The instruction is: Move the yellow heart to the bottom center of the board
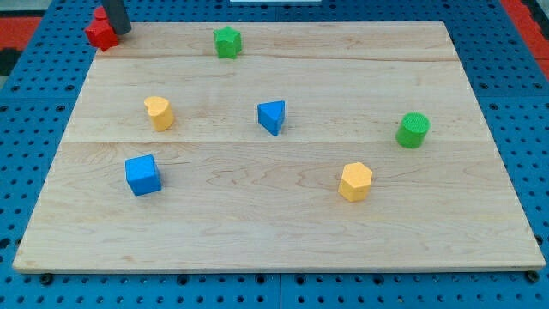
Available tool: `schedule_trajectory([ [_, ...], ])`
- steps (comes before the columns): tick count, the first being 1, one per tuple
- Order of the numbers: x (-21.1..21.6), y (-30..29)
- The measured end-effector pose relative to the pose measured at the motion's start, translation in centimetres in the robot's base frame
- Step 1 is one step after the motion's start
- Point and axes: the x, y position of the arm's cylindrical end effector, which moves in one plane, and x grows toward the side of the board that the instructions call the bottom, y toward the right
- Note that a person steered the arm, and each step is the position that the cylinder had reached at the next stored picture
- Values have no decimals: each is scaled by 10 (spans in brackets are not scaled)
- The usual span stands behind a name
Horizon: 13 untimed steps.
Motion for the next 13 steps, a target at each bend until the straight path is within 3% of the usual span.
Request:
schedule_trajectory([
  [2, 27, 67],
  [4, 131, 50],
  [6, 202, 103],
  [8, 229, 187],
  [10, 263, 173],
  [13, 303, 218],
])
